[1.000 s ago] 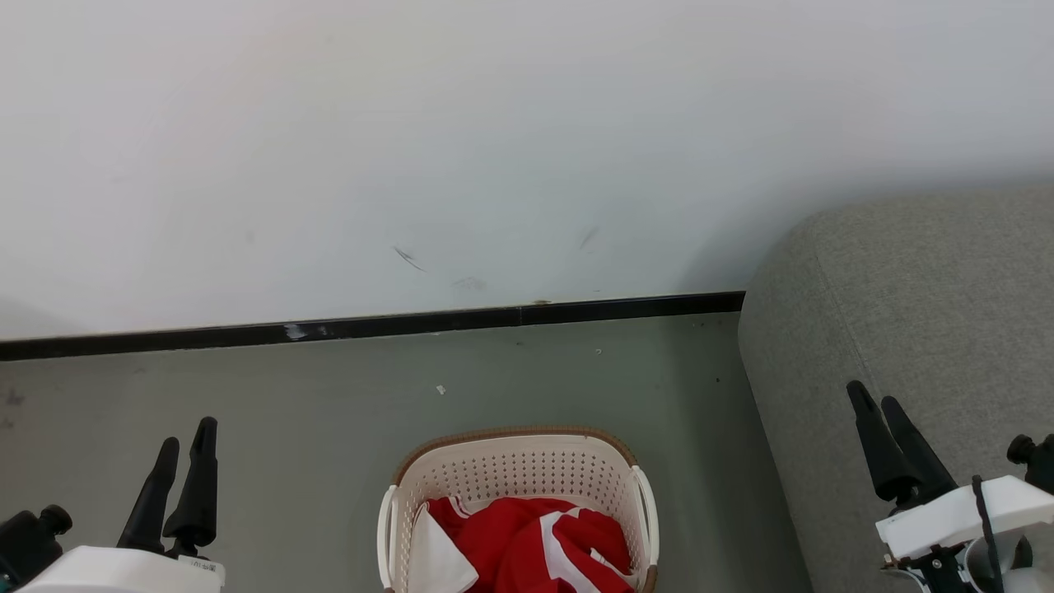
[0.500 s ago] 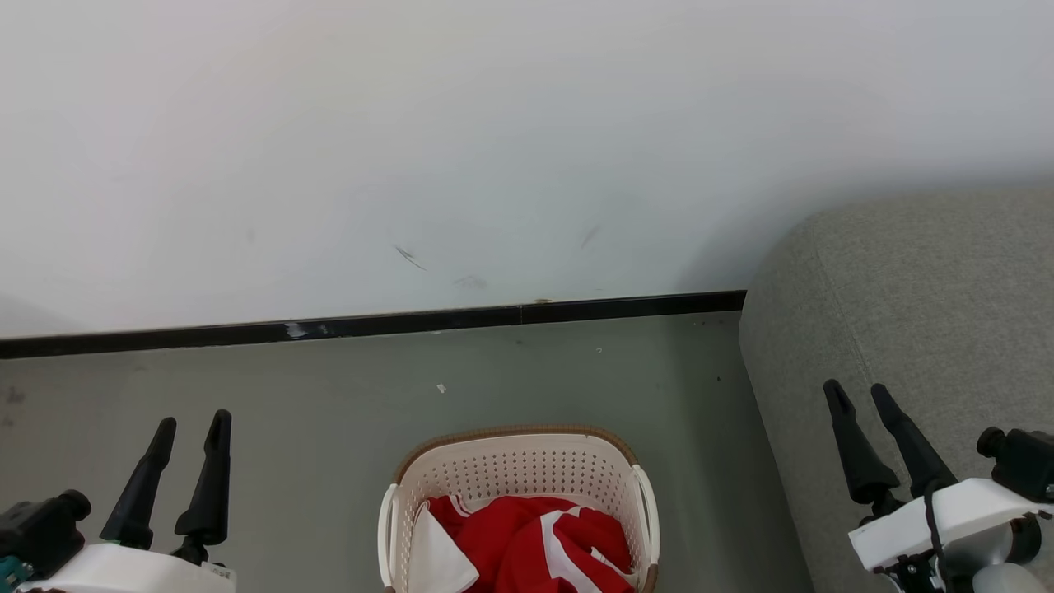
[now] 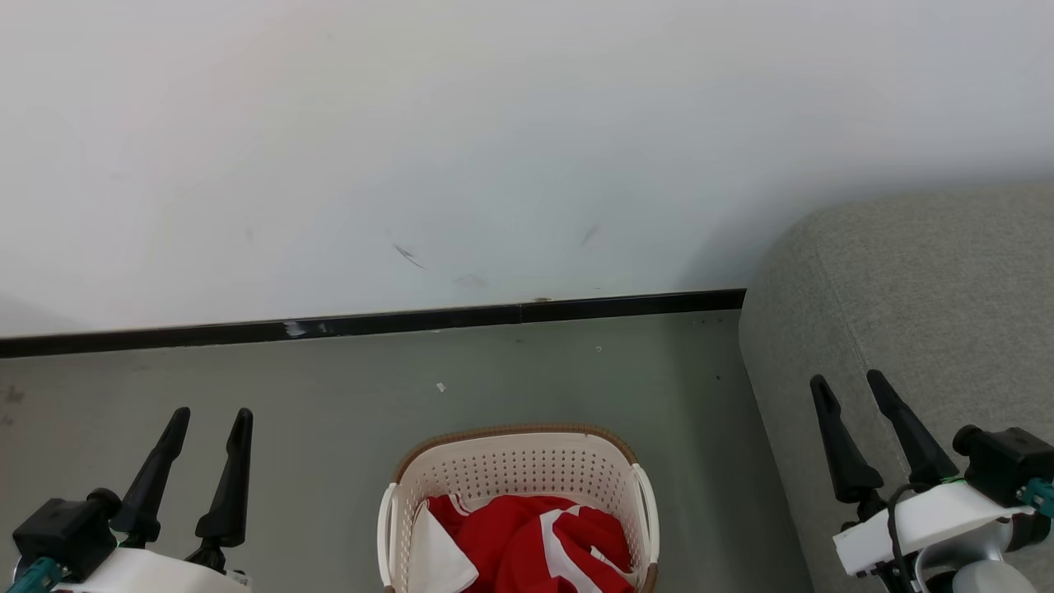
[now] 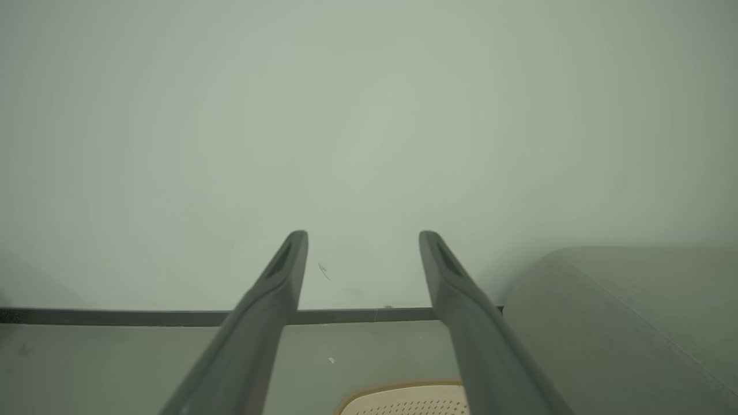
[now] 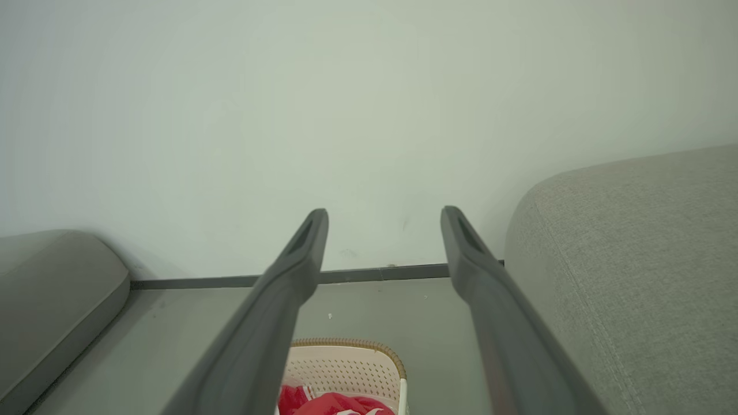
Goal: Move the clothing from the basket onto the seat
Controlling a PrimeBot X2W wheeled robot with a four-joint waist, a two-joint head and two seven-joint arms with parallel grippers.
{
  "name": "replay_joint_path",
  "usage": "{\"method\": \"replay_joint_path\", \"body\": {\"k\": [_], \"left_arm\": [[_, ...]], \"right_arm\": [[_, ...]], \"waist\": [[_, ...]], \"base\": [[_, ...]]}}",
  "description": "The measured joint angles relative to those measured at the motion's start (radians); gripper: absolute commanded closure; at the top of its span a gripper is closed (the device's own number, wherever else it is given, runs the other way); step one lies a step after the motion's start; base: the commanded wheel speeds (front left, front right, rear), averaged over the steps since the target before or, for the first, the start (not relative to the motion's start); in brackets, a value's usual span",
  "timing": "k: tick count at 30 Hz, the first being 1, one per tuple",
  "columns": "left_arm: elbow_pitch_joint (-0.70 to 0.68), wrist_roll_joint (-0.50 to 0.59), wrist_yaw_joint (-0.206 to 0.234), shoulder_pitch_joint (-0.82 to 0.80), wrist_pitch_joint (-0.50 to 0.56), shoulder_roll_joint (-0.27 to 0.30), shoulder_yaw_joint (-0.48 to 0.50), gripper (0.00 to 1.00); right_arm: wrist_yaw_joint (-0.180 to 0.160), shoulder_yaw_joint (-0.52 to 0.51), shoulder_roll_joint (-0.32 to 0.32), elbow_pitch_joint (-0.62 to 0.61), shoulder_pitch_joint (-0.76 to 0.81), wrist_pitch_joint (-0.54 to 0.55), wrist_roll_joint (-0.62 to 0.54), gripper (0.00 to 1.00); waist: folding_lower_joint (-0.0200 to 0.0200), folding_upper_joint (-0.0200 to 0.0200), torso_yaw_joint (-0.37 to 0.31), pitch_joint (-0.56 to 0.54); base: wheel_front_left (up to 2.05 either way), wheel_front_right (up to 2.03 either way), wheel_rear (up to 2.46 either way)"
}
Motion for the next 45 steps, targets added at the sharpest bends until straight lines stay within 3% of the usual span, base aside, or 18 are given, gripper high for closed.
{"method": "replay_joint_path", "body": {"k": [11,45], "left_arm": [[-0.008,0.113,-0.004,0.000,-0.023,-0.001,0.004,0.00],[0.009,0.118,-0.004,0.000,-0.023,-0.039,0.024,0.00]], "right_arm": [[0.000,0.000,0.022,-0.022,0.000,-0.026,-0.120,0.00],[0.000,-0.021,0.050,-0.027,0.000,-0.026,-0.147,0.00]], "waist": [[0.0000,0.0000,0.003,0.003],[-0.0002,0.0000,-0.007,0.012]], "base": [[0.00,0.00,0.00],[0.00,0.00,0.00]]}}
